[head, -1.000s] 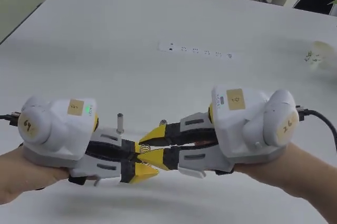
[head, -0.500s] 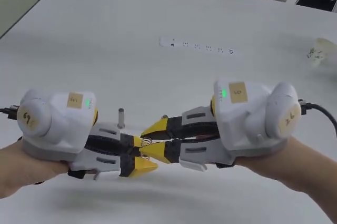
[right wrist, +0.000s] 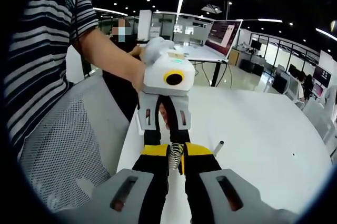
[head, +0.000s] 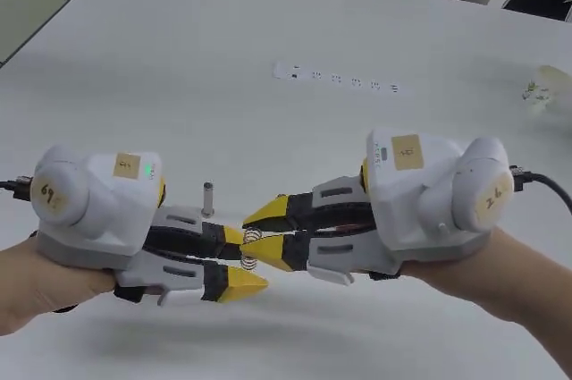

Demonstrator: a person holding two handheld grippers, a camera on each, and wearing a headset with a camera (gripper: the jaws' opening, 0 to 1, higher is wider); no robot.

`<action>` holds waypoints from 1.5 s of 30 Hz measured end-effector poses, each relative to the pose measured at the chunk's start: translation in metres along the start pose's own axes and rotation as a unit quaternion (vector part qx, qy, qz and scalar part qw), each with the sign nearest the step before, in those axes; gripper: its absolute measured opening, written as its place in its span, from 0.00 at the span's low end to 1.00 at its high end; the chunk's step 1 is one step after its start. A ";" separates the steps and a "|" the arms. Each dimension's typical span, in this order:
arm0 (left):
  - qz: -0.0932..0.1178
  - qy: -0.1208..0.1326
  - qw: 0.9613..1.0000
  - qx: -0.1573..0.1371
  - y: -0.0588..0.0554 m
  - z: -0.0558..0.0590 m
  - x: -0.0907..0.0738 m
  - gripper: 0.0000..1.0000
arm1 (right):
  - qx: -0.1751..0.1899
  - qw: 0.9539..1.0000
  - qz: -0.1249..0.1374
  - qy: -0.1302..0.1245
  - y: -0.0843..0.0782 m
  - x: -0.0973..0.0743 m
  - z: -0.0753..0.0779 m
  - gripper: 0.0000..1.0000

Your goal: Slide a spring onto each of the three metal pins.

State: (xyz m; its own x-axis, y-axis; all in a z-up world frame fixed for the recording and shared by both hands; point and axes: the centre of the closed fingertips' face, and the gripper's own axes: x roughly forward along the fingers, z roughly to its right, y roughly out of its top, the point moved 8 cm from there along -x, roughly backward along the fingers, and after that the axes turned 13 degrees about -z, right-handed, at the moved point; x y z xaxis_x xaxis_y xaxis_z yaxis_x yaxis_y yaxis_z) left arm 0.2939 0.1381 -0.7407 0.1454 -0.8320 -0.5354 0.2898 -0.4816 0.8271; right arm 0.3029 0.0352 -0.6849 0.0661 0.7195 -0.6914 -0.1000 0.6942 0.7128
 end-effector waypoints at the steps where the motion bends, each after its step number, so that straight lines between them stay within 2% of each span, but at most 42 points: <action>1: 0.000 0.002 1.000 -0.001 0.000 0.000 -0.001 0.11 | -0.001 1.000 0.000 -0.001 0.000 0.000 0.000 0.07; 13: 0.000 0.009 0.999 -0.031 -0.005 -0.001 -0.008 0.20 | -0.001 1.000 -0.004 -0.007 -0.001 0.000 0.001 0.08; 29: 0.007 0.030 0.998 -0.047 -0.009 -0.004 -0.017 0.28 | 0.003 1.000 -0.005 -0.020 -0.003 -0.002 0.005 0.08; 37: 0.007 0.041 0.997 -0.061 -0.015 -0.006 -0.024 0.35 | 0.002 1.000 -0.009 -0.028 -0.005 -0.002 0.007 0.08; 45: 0.009 0.062 0.995 -0.074 -0.022 -0.010 -0.034 0.41 | 0.005 0.999 -0.013 -0.034 -0.008 -0.002 0.010 0.08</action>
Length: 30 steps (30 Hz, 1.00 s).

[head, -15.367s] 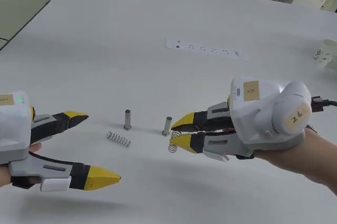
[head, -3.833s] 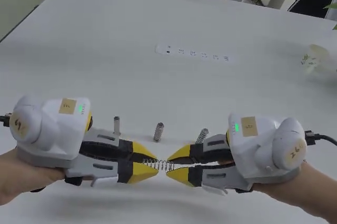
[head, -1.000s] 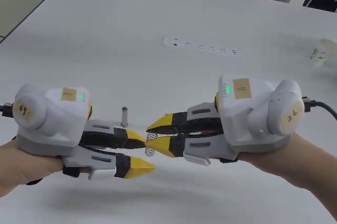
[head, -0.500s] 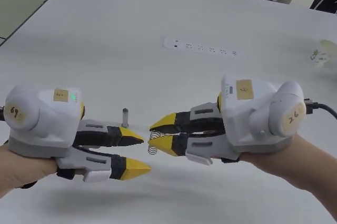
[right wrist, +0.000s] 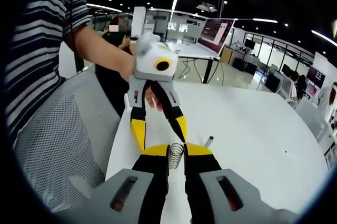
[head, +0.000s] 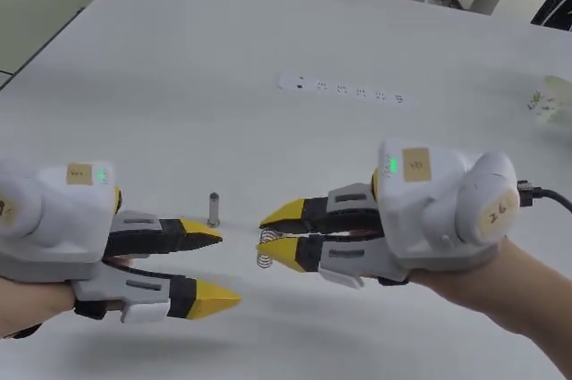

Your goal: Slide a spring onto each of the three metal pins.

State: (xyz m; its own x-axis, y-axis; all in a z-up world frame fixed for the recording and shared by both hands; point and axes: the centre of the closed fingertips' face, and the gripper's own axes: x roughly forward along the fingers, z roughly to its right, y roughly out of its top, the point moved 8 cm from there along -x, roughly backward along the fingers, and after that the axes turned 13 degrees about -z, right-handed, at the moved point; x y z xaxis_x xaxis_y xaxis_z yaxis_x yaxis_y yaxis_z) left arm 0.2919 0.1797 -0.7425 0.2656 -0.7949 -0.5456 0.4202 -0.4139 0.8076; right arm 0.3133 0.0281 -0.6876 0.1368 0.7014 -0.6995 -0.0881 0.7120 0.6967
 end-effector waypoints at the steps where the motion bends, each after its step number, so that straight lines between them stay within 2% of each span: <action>1: 0.001 0.002 1.000 -0.002 0.000 0.000 -0.001 0.43 | 0.001 1.000 -0.001 -0.001 -0.001 0.000 0.000 0.08; 4: 0.006 0.012 1.000 0.004 -0.003 -0.001 -0.004 0.48 | 0.001 1.000 -0.004 -0.004 -0.002 0.000 0.001 0.08; 9: 0.013 0.023 1.000 -0.011 -0.006 -0.004 -0.008 0.55 | 0.001 1.000 -0.005 -0.006 -0.003 0.000 0.001 0.08; 14: 0.008 0.034 0.999 -0.018 -0.012 -0.006 -0.013 0.62 | 0.004 1.000 -0.005 -0.010 -0.004 0.000 0.002 0.08; 17: 0.013 0.044 0.999 -0.028 -0.014 -0.009 -0.017 0.69 | 0.007 1.000 -0.004 -0.013 -0.004 0.000 0.002 0.08; 20: 0.005 0.053 0.998 -0.030 -0.019 -0.011 -0.018 0.75 | 0.006 1.000 -0.007 -0.016 -0.006 0.001 0.003 0.08; 30: 0.012 0.078 0.996 -0.048 -0.023 -0.017 -0.025 0.96 | 0.009 1.000 -0.008 -0.019 -0.007 0.004 0.005 0.08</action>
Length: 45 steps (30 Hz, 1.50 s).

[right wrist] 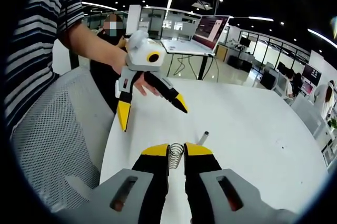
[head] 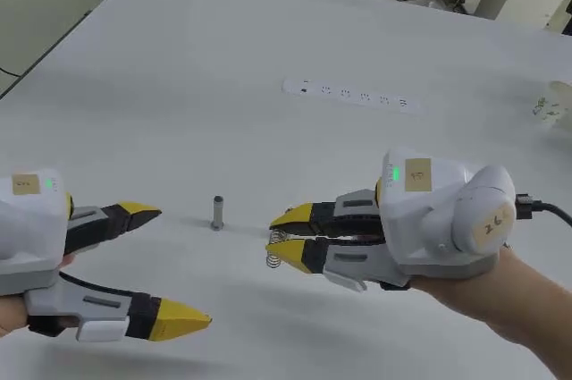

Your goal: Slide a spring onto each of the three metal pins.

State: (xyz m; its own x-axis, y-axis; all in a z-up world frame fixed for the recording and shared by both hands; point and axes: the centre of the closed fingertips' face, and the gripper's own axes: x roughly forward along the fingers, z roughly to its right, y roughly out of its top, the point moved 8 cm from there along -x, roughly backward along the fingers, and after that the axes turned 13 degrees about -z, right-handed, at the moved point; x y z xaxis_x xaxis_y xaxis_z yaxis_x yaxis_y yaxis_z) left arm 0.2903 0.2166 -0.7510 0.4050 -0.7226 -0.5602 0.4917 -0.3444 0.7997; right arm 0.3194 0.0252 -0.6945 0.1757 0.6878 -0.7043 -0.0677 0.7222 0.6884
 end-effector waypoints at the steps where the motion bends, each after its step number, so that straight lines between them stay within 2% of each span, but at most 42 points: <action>1: 0.001 0.003 1.000 -0.001 -0.001 -0.001 -0.001 0.97 | 0.000 1.000 0.000 -0.001 0.000 0.001 0.000 0.08; 11: 0.002 0.013 1.000 -0.009 -0.004 -0.005 -0.005 0.98 | 0.010 1.000 -0.002 -0.004 -0.003 0.010 0.005 0.08; 19: 0.006 0.015 1.000 -0.012 -0.004 -0.006 -0.008 0.98 | 0.003 1.000 -0.014 0.005 -0.005 0.030 0.005 0.08; 24: 0.009 0.020 1.000 -0.013 -0.003 -0.008 -0.010 0.98 | 0.003 1.000 -0.011 -0.002 0.002 0.035 0.013 0.08; 34: 0.013 0.024 1.000 -0.014 -0.004 -0.009 -0.012 0.98 | 0.013 0.999 -0.003 -0.036 0.015 0.047 0.038 0.08; 45: 0.013 0.026 0.999 -0.015 -0.005 -0.009 -0.012 0.98 | 0.026 0.998 0.007 -0.048 0.026 0.060 0.053 0.08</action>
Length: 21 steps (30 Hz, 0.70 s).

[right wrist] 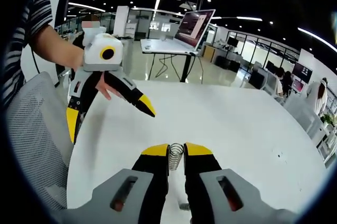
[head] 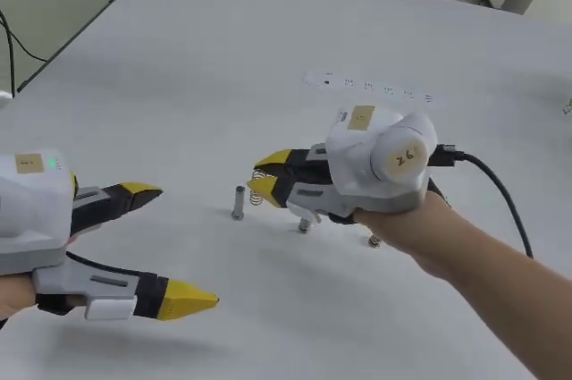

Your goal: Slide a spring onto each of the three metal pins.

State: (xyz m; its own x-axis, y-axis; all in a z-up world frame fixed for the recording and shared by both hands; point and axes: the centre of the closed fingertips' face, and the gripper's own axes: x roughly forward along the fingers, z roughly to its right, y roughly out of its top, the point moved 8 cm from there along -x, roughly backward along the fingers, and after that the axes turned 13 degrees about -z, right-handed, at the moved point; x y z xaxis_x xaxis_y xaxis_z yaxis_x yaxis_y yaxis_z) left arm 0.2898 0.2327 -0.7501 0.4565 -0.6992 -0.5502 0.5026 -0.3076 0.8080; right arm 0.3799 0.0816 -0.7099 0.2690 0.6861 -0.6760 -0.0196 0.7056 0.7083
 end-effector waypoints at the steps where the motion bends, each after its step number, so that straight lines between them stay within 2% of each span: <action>1: 0.000 0.000 1.000 0.000 0.000 0.000 0.000 0.98 | 0.000 1.000 0.001 -0.002 0.001 0.001 0.001 0.08; 5: 0.000 0.001 1.000 -0.001 -0.001 0.000 -0.001 0.98 | -0.001 1.000 0.002 -0.006 0.004 0.006 0.004 0.08; 11: -0.001 0.001 1.000 -0.001 0.000 -0.001 0.000 0.98 | 0.018 1.000 0.010 -0.006 0.009 0.012 0.010 0.08; 21: -0.001 0.004 1.000 -0.003 -0.001 -0.002 -0.002 0.98 | 0.057 0.998 0.013 0.002 0.003 0.019 0.014 0.08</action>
State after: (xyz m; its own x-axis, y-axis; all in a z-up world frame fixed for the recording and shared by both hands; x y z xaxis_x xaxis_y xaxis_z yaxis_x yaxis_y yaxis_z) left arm 0.2900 0.2359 -0.7501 0.4612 -0.6942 -0.5527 0.5068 -0.3052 0.8062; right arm 0.3983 0.0943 -0.7172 0.2656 0.7048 -0.6578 0.0834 0.6630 0.7440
